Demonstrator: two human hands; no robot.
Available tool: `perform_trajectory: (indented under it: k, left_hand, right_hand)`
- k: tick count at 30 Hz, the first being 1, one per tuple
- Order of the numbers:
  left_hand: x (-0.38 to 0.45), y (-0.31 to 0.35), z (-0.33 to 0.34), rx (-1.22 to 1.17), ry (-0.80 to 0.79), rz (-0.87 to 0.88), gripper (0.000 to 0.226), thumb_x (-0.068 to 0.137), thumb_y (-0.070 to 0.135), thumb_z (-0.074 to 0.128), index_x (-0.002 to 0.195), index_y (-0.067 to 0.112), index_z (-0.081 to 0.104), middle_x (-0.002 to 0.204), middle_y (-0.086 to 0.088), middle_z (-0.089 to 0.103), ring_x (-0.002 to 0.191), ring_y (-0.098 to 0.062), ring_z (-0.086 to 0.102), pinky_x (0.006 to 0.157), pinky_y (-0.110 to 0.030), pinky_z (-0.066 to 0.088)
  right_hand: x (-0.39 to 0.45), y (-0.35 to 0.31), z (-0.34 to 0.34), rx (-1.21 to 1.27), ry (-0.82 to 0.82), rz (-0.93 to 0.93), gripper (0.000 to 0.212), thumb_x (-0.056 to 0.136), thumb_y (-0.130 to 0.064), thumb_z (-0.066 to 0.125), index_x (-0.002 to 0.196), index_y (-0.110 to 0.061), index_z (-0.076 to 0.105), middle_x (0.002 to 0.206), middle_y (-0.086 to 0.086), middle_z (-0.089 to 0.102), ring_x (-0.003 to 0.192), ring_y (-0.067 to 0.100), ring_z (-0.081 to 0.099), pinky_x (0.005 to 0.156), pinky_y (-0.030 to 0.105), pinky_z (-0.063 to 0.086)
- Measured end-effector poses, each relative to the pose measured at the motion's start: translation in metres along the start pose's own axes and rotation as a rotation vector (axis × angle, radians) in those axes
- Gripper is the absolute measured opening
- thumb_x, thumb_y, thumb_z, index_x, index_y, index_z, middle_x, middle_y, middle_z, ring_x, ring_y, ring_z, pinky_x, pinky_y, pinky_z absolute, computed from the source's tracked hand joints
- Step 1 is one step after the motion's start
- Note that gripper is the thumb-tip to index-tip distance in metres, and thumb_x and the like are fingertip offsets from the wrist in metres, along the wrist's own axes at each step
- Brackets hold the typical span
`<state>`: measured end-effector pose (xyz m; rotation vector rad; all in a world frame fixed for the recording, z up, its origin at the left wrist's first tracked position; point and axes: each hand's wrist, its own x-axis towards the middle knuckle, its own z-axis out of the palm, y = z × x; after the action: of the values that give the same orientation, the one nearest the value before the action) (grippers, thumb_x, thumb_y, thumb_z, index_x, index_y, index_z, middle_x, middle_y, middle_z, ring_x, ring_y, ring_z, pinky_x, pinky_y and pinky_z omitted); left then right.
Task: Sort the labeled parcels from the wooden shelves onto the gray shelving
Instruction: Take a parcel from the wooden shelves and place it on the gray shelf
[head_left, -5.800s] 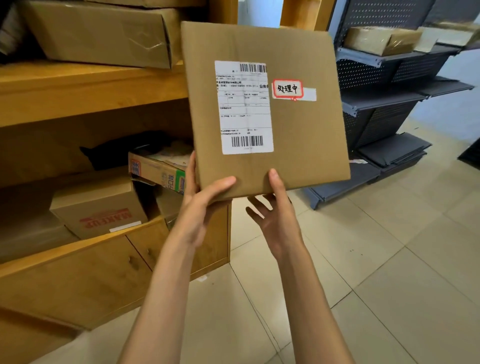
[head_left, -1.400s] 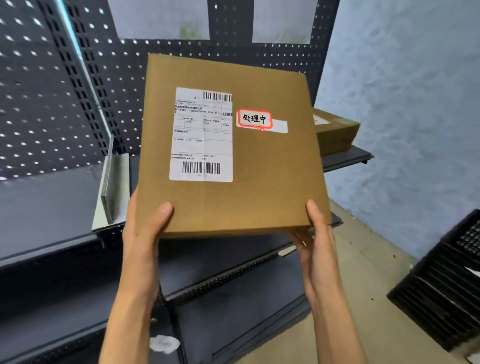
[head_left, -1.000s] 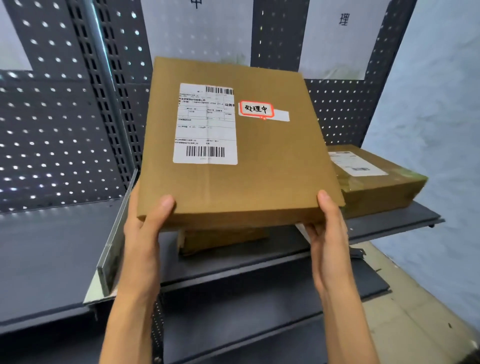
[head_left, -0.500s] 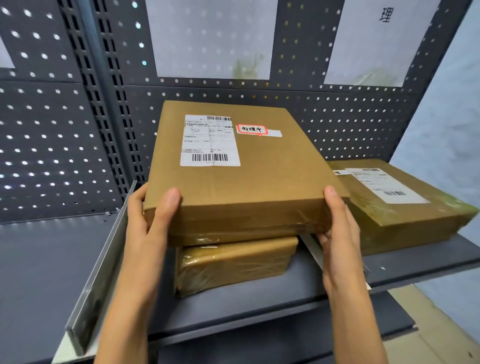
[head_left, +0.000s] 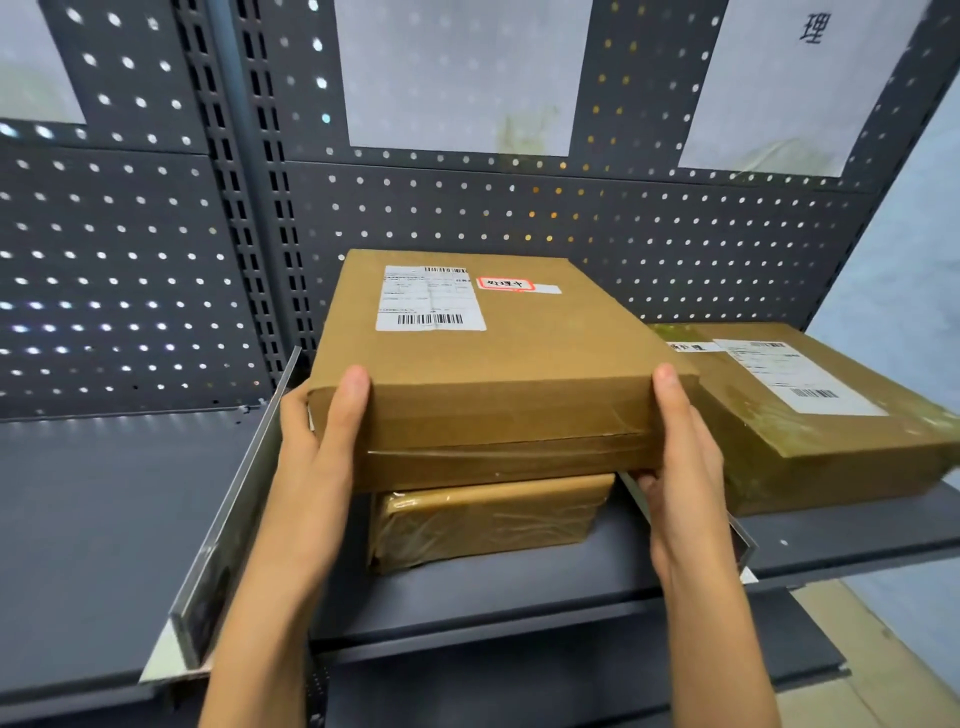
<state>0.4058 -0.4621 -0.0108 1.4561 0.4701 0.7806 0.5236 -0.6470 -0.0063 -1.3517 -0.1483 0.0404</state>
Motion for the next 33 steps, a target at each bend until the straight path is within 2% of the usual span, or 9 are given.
perform_trajectory:
  k: [3, 7, 11, 15, 19, 21, 24, 30, 33]
  left_hand:
    - [-0.002, -0.001, -0.003, 0.008, -0.031, 0.011, 0.056, 0.063, 0.084, 0.048, 0.111, 0.055, 0.05, 0.118, 0.029, 0.06, 0.114, 0.001, 0.056, 0.106, -0.045, 0.04]
    - [-0.009, 0.001, -0.004, 0.002, -0.064, 0.015, 0.045, 0.072, 0.079, 0.053, 0.111, 0.057, 0.05, 0.116, 0.031, 0.061, 0.112, 0.004, 0.057, 0.106, -0.042, 0.041]
    - [-0.021, 0.001, -0.005, 0.032, -0.03, 0.054, 0.054, 0.079, 0.061, 0.058, 0.128, 0.042, 0.048, 0.119, 0.023, 0.062, 0.111, 0.003, 0.057, 0.103, -0.037, 0.044]
    - [-0.035, 0.003, -0.008, 0.075, 0.081, 0.11, 0.06, 0.081, 0.044, 0.063, 0.137, 0.031, 0.046, 0.129, 0.012, 0.057, 0.118, -0.002, 0.054, 0.104, -0.035, 0.043]
    - [-0.057, 0.002, -0.018, 0.247, 0.171, 0.232, 0.048, 0.089, 0.034, 0.066, 0.134, 0.028, 0.051, 0.13, 0.007, 0.057, 0.121, -0.006, 0.052, 0.105, -0.04, 0.042]
    - [-0.073, 0.0, -0.024, 0.33, 0.198, 0.275, 0.043, 0.089, 0.035, 0.066, 0.13, 0.027, 0.055, 0.125, 0.008, 0.06, 0.118, -0.007, 0.054, 0.103, -0.04, 0.044]
    - [-0.104, -0.002, -0.032, 0.471, 0.211, 0.354, 0.038, 0.09, 0.033, 0.064, 0.126, 0.023, 0.058, 0.122, 0.007, 0.061, 0.114, -0.009, 0.056, 0.1, -0.04, 0.045]
    - [-0.171, -0.02, -0.054, 0.905, 0.231, 0.418, 0.038, 0.087, 0.035, 0.059, 0.12, 0.015, 0.062, 0.111, -0.005, 0.063, 0.101, -0.028, 0.057, 0.086, -0.033, 0.039]
    - [-0.21, -0.029, -0.073, 1.046, 0.269, 0.391, 0.035, 0.087, 0.036, 0.057, 0.114, 0.015, 0.065, 0.107, -0.006, 0.065, 0.096, -0.031, 0.056, 0.083, -0.038, 0.041]
  right_hand:
    - [-0.001, 0.0, -0.001, 0.003, -0.02, -0.001, 0.051, 0.063, -0.066, 0.057, 0.105, -0.039, 0.062, 0.109, -0.022, 0.067, 0.105, -0.003, 0.06, 0.098, 0.03, 0.044]
    - [-0.006, 0.004, -0.004, 0.0, -0.042, -0.036, 0.062, 0.065, -0.062, 0.059, 0.121, -0.034, 0.059, 0.118, -0.019, 0.065, 0.11, -0.002, 0.058, 0.095, 0.025, 0.043]
    - [-0.015, 0.007, -0.011, -0.001, -0.019, -0.065, 0.046, 0.071, -0.05, 0.064, 0.115, -0.039, 0.056, 0.118, -0.023, 0.06, 0.108, -0.005, 0.056, 0.088, 0.017, 0.042]
    - [-0.027, 0.009, -0.023, -0.056, 0.043, -0.09, 0.055, 0.083, -0.037, 0.068, 0.134, -0.03, 0.05, 0.13, -0.009, 0.058, 0.111, -0.002, 0.056, 0.097, 0.021, 0.044]
    - [-0.048, 0.007, -0.033, -0.162, 0.061, -0.178, 0.051, 0.084, -0.034, 0.07, 0.132, -0.03, 0.053, 0.124, -0.008, 0.057, 0.094, -0.021, 0.054, 0.077, 0.001, 0.044]
    - [-0.063, 0.01, -0.038, -0.249, 0.048, -0.223, 0.049, 0.084, -0.035, 0.071, 0.13, -0.03, 0.055, 0.124, -0.007, 0.057, 0.104, -0.01, 0.056, 0.084, 0.006, 0.046]
    - [-0.089, 0.018, -0.047, -0.456, 0.024, -0.322, 0.044, 0.086, -0.035, 0.07, 0.127, -0.026, 0.058, 0.122, -0.01, 0.056, 0.114, 0.004, 0.053, 0.099, 0.027, 0.045]
    - [-0.142, 0.043, -0.069, -0.839, -0.137, -0.482, 0.038, 0.088, -0.034, 0.065, 0.123, -0.019, 0.06, 0.12, -0.002, 0.056, 0.117, 0.016, 0.048, 0.095, 0.02, 0.031]
    - [-0.175, 0.059, -0.075, -0.927, -0.186, -0.519, 0.036, 0.088, -0.033, 0.066, 0.12, -0.017, 0.062, 0.116, 0.001, 0.057, 0.11, 0.021, 0.047, 0.095, 0.031, 0.036]
